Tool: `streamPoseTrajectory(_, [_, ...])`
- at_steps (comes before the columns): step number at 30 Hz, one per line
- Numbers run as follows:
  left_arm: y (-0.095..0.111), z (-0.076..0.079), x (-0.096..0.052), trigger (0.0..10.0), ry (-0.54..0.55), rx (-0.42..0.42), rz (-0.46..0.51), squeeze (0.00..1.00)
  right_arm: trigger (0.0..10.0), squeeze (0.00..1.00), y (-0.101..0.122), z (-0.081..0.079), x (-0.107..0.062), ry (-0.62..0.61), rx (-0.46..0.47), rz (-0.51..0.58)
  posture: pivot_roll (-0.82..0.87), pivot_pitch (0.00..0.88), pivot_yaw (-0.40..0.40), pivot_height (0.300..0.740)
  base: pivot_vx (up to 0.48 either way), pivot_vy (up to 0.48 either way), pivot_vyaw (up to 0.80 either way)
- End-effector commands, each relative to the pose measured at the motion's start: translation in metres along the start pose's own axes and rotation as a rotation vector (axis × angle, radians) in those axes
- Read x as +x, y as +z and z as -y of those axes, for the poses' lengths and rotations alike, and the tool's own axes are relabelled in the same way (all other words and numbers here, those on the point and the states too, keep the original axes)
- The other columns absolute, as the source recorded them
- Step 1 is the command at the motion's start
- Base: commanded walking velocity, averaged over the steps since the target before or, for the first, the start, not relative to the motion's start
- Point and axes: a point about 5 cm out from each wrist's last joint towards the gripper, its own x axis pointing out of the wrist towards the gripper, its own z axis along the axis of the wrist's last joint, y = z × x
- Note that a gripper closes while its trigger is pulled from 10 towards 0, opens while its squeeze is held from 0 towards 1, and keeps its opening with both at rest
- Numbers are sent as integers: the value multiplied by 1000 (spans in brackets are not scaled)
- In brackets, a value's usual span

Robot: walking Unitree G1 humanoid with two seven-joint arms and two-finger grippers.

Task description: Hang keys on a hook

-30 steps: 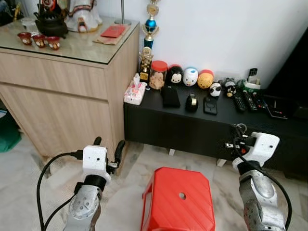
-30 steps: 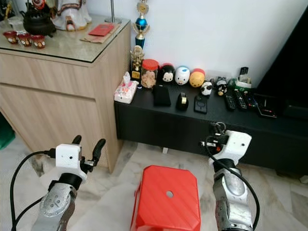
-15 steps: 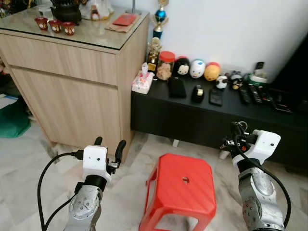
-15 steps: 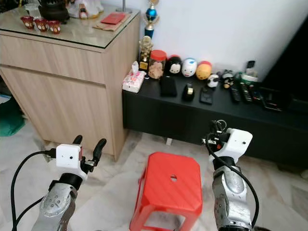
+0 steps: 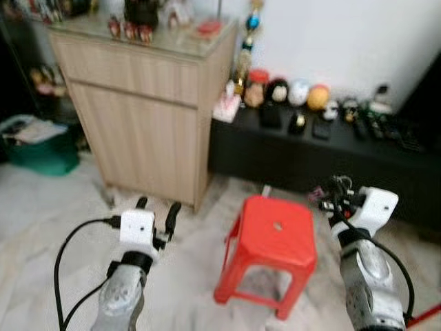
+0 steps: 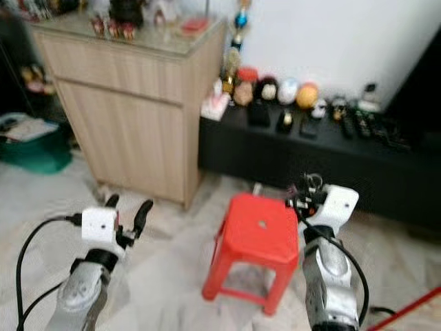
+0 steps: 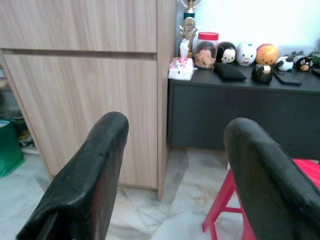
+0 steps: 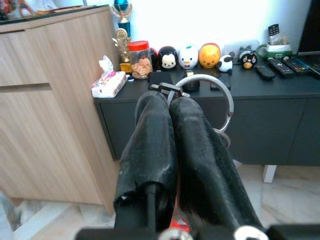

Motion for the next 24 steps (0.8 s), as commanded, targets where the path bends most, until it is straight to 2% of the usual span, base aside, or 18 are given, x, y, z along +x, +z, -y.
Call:
streamPoseTrajectory(1, [-1,3,0,10000,-11,-5,-7,0,10000,0,4,6,-1,-21,-12,17,12,0,-112,740,0,0,0])
streamPoseTrajectory(10, [-3,2,0,10000,-10,9,-9,0,10000,0,-5,9,-1,-38,-17,-19,12,0,-110,740,0,0,0])
streamPoseTrajectory(11, [-3,2,0,10000,-10,10,-10,0,10000,0,-17,15,-3,-52,-39,-72,12,0,-112,740,0,0,0])
streamPoseTrajectory(14, [-3,2,1,10000,-8,10,-9,0,10000,0,-32,25,-7,-79,-56,-142,13,0,-113,740,0,0,0])
streamPoseTrajectory(17, [-3,2,2,10000,-3,11,-8,0,10000,0,-62,44,-18,-127,-104,-281,10,0,-115,740,0,0,0])
streamPoseTrajectory(19, [-3,1,3,10000,-2,12,-8,0,10000,0,-70,49,-22,-140,-117,-317,9,0,-115,740,0,0,0])
streamPoseTrajectory(20, [-3,1,3,10000,-2,14,-10,0,10000,0,-79,54,-27,-157,-126,-366,8,0,-115,740,0,0,0])
streamPoseTrajectory(21, [-3,2,3,10000,-3,16,-10,0,10000,0,-97,62,-40,-188,-149,-470,13,0,-116,740,0,0,0])
streamPoseTrajectory(24, [-3,2,4,10000,-2,17,-9,0,10000,0,-114,68,-55,-209,-171,-574,15,0,-117,740,0,0,0])
